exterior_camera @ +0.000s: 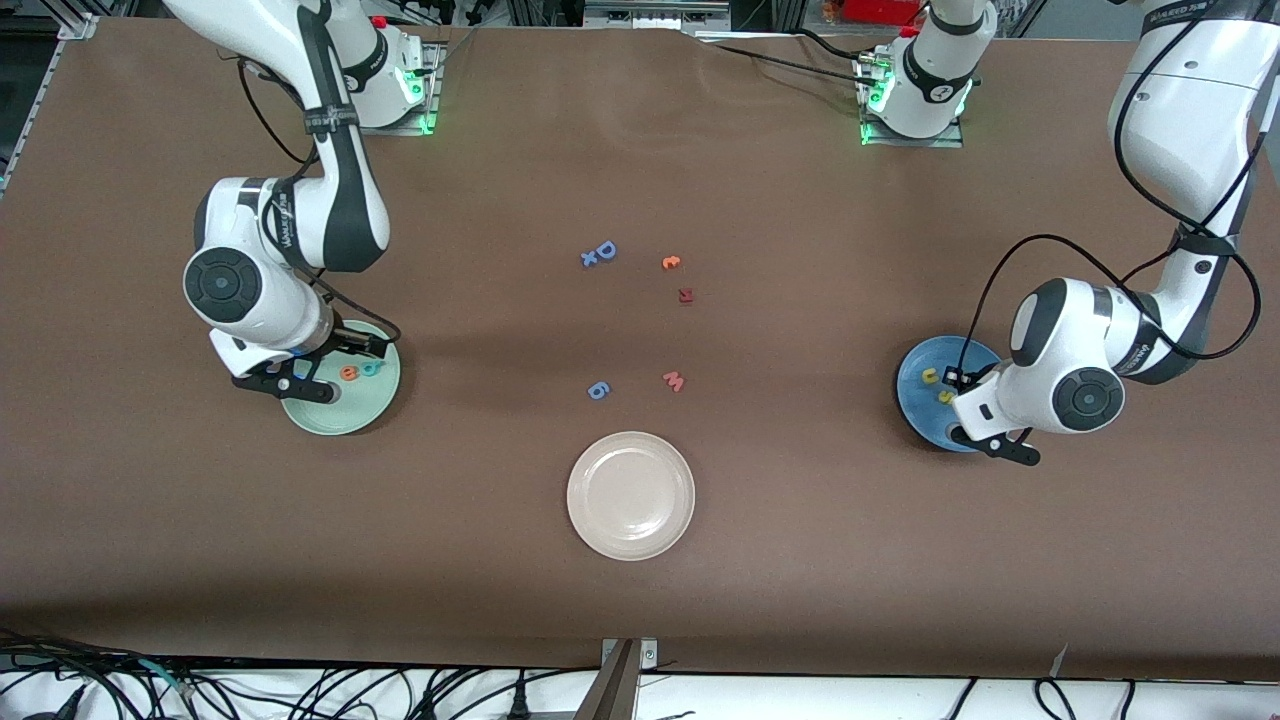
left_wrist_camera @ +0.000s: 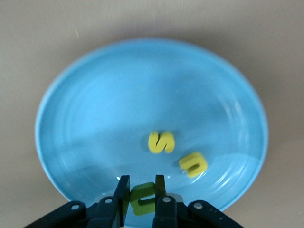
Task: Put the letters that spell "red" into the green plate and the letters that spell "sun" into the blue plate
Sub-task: 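Place the l on the green plate while the left gripper places the u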
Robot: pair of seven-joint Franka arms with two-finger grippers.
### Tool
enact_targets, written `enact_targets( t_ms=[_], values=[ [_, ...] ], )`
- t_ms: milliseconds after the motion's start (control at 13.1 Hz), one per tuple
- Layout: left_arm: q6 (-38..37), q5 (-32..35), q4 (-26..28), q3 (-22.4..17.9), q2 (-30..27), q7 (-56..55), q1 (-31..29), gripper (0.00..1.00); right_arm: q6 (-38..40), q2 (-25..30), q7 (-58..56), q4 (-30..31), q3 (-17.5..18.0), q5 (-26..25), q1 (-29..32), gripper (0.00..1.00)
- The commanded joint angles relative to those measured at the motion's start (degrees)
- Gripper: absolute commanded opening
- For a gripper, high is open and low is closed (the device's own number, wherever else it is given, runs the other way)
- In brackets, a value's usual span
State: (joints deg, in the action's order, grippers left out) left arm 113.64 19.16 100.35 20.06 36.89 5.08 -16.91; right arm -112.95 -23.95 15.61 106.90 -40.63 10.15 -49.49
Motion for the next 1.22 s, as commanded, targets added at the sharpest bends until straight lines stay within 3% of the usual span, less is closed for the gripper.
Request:
enact_targets(
  t_ms=[0, 152, 381, 533, 838, 1143],
  values=[
    [4.29, 1.58, 4.77, 0.77, -2.88, 2.65, -1.89, 0.18, 7.74, 1.01, 3.89, -5.90, 0.55, 0.84, -0.25, 0.99],
    [4.92, 1.58, 4.42, 0.77, -2.61, 2.74, -1.99, 1.00, 7.92, 1.01, 5.39, -7.05, 0.46, 0.84, -1.92, 0.99],
    [3.26, 1.58, 4.07, 1.04, -4.54, 2.74, -1.90, 1.00, 12.66, 1.01, 6.27, -11.26, 0.63, 0.84, -3.06, 0.99],
    [1.24, 1.06, 3.80, 2.26, -8.66, 3.27, -1.37, 1.00, 16.25, 2.66, 6.18, -12.85, 4.04, 0.14, -0.97, 0.99],
    [-6.84, -4.19, 0.21, 7.80, -14.99, 2.13, -1.81, 1.00, 19.43, 8.99, 5.83, -13.12, 18.01, -4.51, 13.60, 1.00],
    [-18.86, -7.73, -9.88, 11.14, -16.24, -1.20, -1.37, 1.00, 19.97, 13.74, 5.22, -12.68, 31.46, -8.20, 27.93, 1.00]
  ],
)
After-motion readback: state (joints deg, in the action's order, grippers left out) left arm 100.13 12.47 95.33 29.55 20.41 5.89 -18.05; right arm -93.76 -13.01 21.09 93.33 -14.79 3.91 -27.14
